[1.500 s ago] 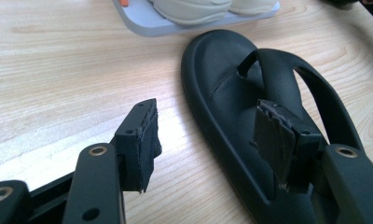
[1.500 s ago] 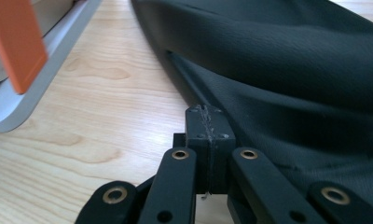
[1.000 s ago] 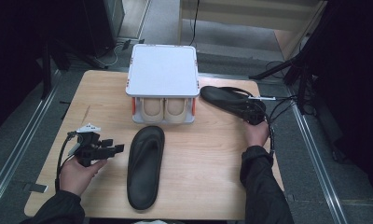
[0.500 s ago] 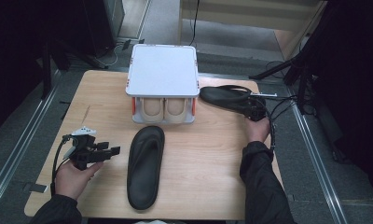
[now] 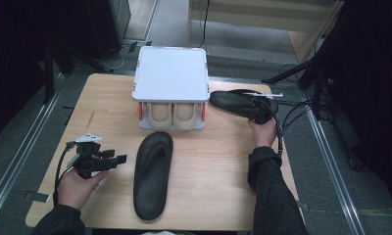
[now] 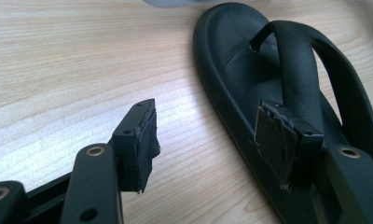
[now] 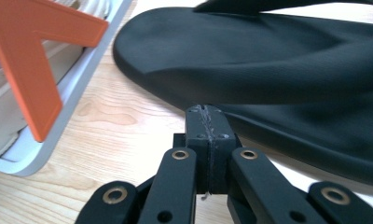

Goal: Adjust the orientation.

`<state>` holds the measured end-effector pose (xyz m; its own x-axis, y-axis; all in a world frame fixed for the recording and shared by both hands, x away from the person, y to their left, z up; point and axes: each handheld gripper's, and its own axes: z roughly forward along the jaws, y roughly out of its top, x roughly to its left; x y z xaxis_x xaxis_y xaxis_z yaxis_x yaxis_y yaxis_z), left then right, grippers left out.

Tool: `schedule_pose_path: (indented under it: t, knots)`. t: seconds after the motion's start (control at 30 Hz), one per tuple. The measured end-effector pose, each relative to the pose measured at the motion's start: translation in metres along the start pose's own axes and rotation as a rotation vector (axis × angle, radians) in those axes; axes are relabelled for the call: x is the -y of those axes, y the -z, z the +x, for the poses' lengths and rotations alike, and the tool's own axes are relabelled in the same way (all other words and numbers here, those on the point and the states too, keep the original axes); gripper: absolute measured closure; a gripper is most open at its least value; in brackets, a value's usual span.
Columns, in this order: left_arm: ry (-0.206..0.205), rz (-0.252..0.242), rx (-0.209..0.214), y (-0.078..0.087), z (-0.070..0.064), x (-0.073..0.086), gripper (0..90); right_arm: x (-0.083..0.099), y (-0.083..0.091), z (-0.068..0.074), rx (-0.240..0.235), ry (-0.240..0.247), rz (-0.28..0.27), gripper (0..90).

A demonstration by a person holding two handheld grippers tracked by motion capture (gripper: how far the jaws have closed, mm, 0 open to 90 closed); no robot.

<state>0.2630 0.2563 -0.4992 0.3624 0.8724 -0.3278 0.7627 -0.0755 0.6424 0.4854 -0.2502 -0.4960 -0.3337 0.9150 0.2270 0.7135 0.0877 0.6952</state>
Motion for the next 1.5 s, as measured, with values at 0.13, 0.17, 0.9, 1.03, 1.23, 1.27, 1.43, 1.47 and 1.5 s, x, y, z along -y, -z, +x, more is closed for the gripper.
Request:
schedule_pose_path:
  t: [0.13, 0.17, 0.9, 1.03, 1.23, 1.27, 1.43, 1.47, 1.5]
  knots:
    - [0.0, 0.002, -0.007, 0.001, 0.0, 0.002, 39.3, -0.008, -0.007, 0.009, -0.014, 0.003, 0.006, 90.0]
    - [0.002, 0.004, -0.01, 0.002, 0.0, 0.003, 39.3, -0.01, -0.009, 0.011, -0.015, 0.007, 0.008, 90.0]
    - [0.016, 0.002, -0.04, 0.01, 0.002, 0.013, 39.3, -0.033, -0.052, 0.021, 0.055, 0.003, -0.001, 90.0]
    - [0.011, 0.001, -0.038, 0.009, 0.001, 0.012, 39.3, -0.031, -0.048, 0.021, 0.054, 0.005, 0.019, 89.2]
    - [0.003, 0.003, -0.03, 0.006, 0.0, 0.009, 39.3, -0.025, -0.038, 0.018, 0.043, 0.003, 0.042, 89.7]
    - [-0.001, 0.006, -0.026, 0.006, 0.001, 0.008, 39.3, -0.024, -0.037, 0.017, 0.038, 0.008, 0.037, 90.0]
    - [-0.015, 0.015, -0.015, 0.0, 0.0, 0.003, 39.2, -0.019, -0.031, 0.017, 0.017, 0.014, 0.06, 90.0]
    - [-0.019, 0.015, -0.014, -0.001, -0.001, 0.002, 39.3, -0.018, -0.029, 0.017, 0.017, 0.015, 0.065, 90.0]
    - [-0.022, 0.017, -0.012, -0.001, -0.001, 0.001, 39.3, -0.017, -0.028, 0.017, 0.016, 0.021, 0.066, 90.0]
